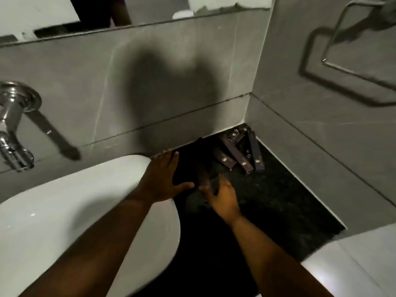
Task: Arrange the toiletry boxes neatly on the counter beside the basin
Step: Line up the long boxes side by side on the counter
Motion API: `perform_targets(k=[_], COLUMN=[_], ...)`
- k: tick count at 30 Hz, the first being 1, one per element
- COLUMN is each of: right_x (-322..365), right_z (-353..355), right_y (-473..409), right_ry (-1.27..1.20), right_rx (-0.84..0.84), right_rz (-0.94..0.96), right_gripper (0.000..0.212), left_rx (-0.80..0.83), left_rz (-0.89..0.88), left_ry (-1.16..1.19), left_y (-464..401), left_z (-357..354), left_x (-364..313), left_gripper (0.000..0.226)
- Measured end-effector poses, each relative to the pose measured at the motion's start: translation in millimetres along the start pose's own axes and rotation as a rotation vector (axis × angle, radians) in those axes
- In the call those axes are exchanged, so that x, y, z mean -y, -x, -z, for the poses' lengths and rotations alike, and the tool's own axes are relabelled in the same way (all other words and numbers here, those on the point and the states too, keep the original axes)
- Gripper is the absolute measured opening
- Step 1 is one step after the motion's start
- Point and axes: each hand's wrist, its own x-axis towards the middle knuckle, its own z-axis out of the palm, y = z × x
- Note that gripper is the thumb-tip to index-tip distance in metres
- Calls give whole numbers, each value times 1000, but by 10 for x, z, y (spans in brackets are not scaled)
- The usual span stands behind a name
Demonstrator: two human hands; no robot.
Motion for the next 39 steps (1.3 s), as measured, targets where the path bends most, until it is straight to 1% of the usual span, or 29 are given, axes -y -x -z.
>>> perform_targets(k=[2, 3, 5, 7, 10, 12, 14, 16, 20, 24, 32, 36, 39], right_x=[-54, -84, -97, -107, -241, -364, -494, -634, -851, -971, -1092, -1121, -1144], right_z=[-115, -175, -259, -298, -280, -230, -144, -68, 8, 11, -10, -21, -38], right_y=[-108, -144, -198, -182, -89, 9, 151, 336, 738, 1037, 1308, 1329, 1325], right_ry=[47, 117, 243, 326, 355, 330, 334, 372, 371, 401, 444, 429, 409], right_rx=[-28, -31, -60, -122, -193, -164, -125, -117, -156, -216, -277, -296, -329], right_rz=[27, 37, 65, 97, 140, 150, 134, 127, 154, 128, 118, 115, 133], right_gripper=[89, 84, 66, 54, 37, 33, 34, 39, 47, 53, 54, 56, 55], left_rx=[-34, -36, -37, -29, -32, -38, -53, -71, -82, -94, -139, -117, -118], left_rz=[-12, -4, 1, 14, 36, 32, 20, 3, 4, -7, -24, -12, -16], left_ry=[-43, -79, -112, -118, -113, -104, -87, -55, -37, -39, -20, -20, -25], left_y=[-59, -77, -126, -164, -188, -194, -191, -184, -177, -185, -189, -197, -197], left_z=[-49, -50, -68, -86, -103, -126, -151, -166, -177, -214, -245, -234, -229], left_x=[10, 8, 28, 45, 51, 67, 76, 70, 79, 108, 124, 131, 127], left_gripper=[114, 114, 117, 118, 117, 115, 112, 109, 106, 105, 108, 111, 108])
